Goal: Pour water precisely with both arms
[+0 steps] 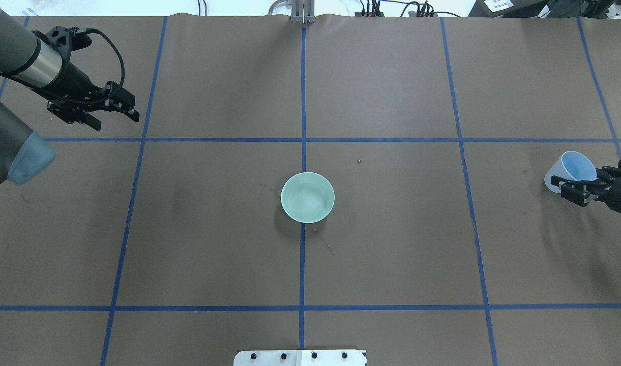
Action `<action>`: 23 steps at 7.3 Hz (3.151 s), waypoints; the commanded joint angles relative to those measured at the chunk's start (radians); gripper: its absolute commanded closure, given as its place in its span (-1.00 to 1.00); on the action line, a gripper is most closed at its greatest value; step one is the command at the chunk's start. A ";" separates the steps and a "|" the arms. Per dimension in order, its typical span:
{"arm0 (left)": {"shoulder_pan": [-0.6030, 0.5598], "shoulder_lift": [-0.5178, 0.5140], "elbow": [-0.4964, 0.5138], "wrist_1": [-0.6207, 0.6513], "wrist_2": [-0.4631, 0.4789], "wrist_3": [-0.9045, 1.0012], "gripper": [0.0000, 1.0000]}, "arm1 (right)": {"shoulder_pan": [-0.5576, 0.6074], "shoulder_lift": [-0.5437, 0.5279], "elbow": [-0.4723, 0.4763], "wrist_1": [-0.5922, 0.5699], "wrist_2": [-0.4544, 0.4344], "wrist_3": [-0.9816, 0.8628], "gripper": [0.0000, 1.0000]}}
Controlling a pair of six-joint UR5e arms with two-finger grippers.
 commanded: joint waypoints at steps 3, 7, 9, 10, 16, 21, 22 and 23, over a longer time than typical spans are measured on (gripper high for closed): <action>-0.001 0.001 -0.004 0.000 -0.001 0.000 -0.96 | -0.009 -0.001 -0.015 0.002 0.000 0.000 -0.99; -0.002 0.003 -0.007 0.000 -0.001 0.000 -0.96 | -0.012 -0.052 -0.016 0.110 0.020 0.009 -0.99; -0.002 0.003 -0.009 0.000 -0.001 0.000 -0.96 | -0.011 -0.110 -0.015 0.164 0.026 0.011 -0.99; -0.002 0.006 -0.012 0.000 -0.001 0.000 -0.97 | -0.011 -0.139 -0.016 0.204 0.039 0.011 -0.99; 0.066 -0.075 -0.013 0.002 0.041 -0.156 -0.98 | 0.390 -0.100 -0.018 0.065 0.507 -0.005 -0.99; 0.316 -0.263 -0.004 0.102 0.238 -0.385 -0.98 | 0.607 0.083 0.002 -0.465 0.582 -0.348 -0.98; 0.371 -0.352 -0.003 0.250 0.296 -0.376 -0.97 | 0.626 0.138 0.002 -0.573 0.600 -0.406 -0.98; 0.437 -0.370 0.008 0.274 0.348 -0.374 -0.97 | 0.641 0.179 0.017 -0.688 0.615 -0.422 -0.98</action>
